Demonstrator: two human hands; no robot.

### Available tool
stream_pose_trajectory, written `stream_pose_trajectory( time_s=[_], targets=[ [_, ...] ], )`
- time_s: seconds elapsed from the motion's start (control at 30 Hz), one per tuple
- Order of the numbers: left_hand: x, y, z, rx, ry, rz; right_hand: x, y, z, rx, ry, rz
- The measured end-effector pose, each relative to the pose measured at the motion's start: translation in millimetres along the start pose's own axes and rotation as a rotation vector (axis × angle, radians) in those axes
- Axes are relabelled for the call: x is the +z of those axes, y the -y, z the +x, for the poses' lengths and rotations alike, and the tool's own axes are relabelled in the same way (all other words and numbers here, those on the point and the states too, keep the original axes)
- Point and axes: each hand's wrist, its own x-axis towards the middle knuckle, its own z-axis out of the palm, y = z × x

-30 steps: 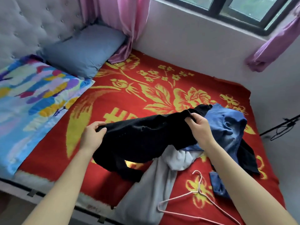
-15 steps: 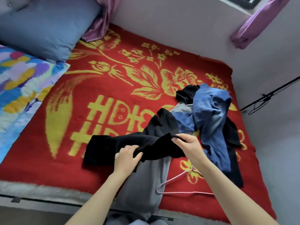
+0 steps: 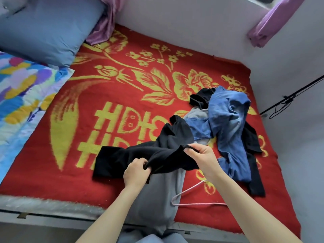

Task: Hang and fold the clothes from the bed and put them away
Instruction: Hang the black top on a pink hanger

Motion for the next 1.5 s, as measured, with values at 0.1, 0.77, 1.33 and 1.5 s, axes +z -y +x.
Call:
stream_pose_trajectory(
  time_s=[0.1, 0.77, 1.33, 1.5],
  targets=[
    [-7, 3, -5, 0.082, 0.050, 0.058, -4, -1, 5, 0.003, -0.081, 0.006],
    [21, -47, 1, 0.008, -0.118, -0.276, -78, -140, 78, 0.275, -0.140, -0.529],
    [128, -66, 2, -0.188, -0.289, -0.275, -225, -320, 67, 0.678, 0.125, -0.745],
    [126, -68, -6, -0.230, -0.330, -0.244, -209, -331, 74, 0.697, 0.106, -1.050]
  ],
)
